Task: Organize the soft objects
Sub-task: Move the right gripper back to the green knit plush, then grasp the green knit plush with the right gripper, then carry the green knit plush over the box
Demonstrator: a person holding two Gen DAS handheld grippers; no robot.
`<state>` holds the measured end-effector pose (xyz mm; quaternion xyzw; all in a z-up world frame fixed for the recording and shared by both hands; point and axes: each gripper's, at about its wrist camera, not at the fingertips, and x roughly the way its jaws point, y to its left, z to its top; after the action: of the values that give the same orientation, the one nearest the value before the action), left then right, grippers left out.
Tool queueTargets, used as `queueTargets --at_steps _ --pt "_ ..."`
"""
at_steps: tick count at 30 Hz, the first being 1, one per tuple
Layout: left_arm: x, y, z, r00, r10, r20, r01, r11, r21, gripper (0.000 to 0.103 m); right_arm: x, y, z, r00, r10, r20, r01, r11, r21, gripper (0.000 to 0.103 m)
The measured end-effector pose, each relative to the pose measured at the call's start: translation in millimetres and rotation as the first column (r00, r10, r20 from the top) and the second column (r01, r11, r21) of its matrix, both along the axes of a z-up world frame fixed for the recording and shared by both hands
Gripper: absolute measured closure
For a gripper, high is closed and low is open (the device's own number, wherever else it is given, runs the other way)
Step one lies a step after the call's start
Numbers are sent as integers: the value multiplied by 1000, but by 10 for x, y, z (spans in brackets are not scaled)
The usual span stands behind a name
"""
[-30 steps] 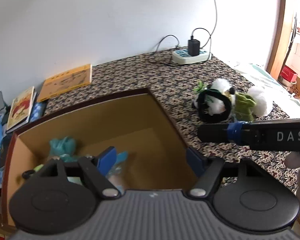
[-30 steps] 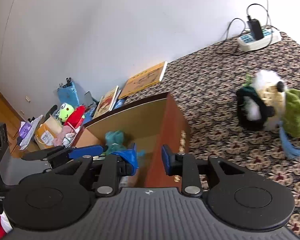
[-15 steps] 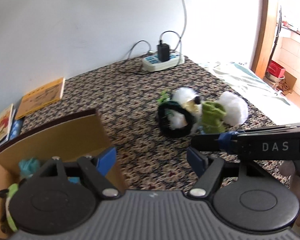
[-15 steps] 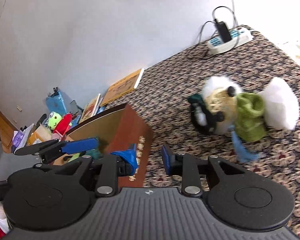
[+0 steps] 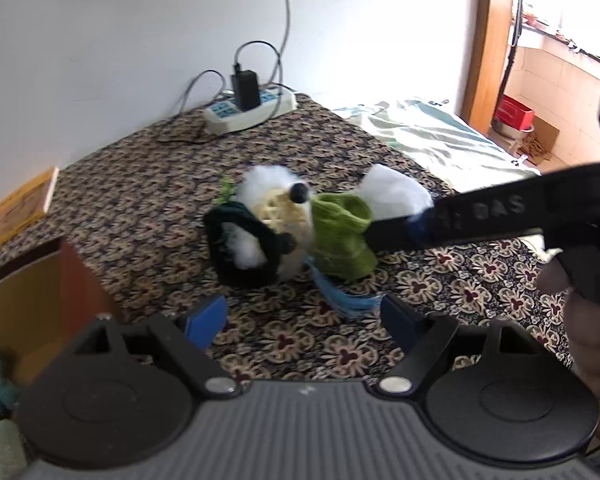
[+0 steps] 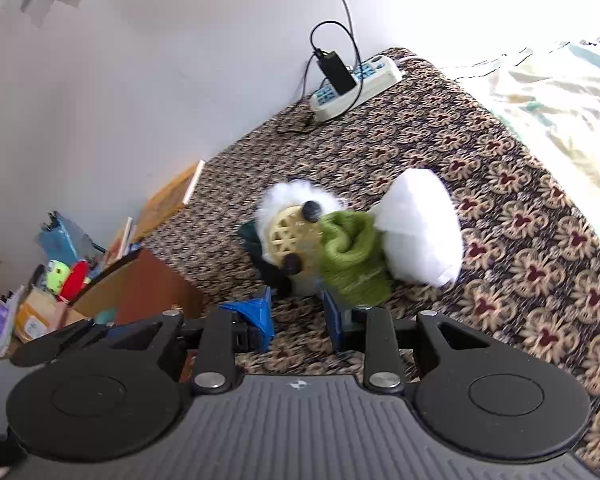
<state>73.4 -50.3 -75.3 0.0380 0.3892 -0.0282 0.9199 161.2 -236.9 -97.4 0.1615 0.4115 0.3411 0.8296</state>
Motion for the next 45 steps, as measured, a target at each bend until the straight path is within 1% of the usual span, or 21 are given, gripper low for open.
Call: queueTargets --at_steps 3,6,8,11,14,16,18,20,24,26,29,32,34,35,37,40,45 --pt "112 -39 -83 1000 -12 -9 12 1000 -28 20 118 47 -65 1000 3 25 -2 999 -42 91" --pt "217 -79 -159 1000 -19 -8 19 999 -39 21 267 106 -148 999 -2 33 4 998 -61 90" --pt "269 -112 -196 1000 -31 -4 30 999 -39 21 357 146 -215 999 -14 33 17 997 -79 90" --pt "329 -159 -226 999 -40 13 40 999 -17 23 458 195 -279 1000 -8 27 10 997 -82 89" --pt "404 -191 -263 998 -55 16 55 998 2 31 506 233 -318 999 2 32 1 997 -80 89" --pt "471 -205 -301 998 -66 3 66 998 12 41 547 240 -353 1000 3 31 -1 997 -77 90" --pt "525 -211 -355 997 -70 -14 71 997 22 44 602 209 -400 1000 26 5 -26 999 -28 94" --pt "568 -192 -393 997 -67 -26 68 998 17 44 622 166 -427 999 36 -8 -36 999 17 97" --pt "619 -155 -423 997 -71 -32 71 997 0 45 590 107 -414 996 84 -9 -83 995 55 103" --pt "632 -160 -430 996 -81 -32 81 997 -6 45 544 80 -395 994 109 -7 -108 992 66 103" --pt "623 -204 -444 994 -108 -27 108 994 9 45 466 36 -352 989 150 -11 -148 985 93 103" --pt "592 -238 -456 989 -140 -36 140 990 0 46 370 11 -309 982 190 -14 -187 977 104 103" --pt "578 -246 -466 987 -151 -47 150 989 -13 57 323 4 -289 979 203 -18 -200 974 104 103" --pt "564 -246 -465 987 -152 -50 151 988 -17 57 295 4 -280 977 211 -24 -207 972 110 103" --pt "520 -236 -445 987 -151 -45 150 988 -23 65 244 21 -265 975 220 -27 -216 971 107 103" --pt "433 -196 -377 990 -141 -21 140 990 -30 70 163 38 -234 973 231 -24 -227 968 108 103" --pt "220 -70 -194 993 -118 32 120 992 -51 70 40 102 -87 970 244 0 -242 963 120 103"
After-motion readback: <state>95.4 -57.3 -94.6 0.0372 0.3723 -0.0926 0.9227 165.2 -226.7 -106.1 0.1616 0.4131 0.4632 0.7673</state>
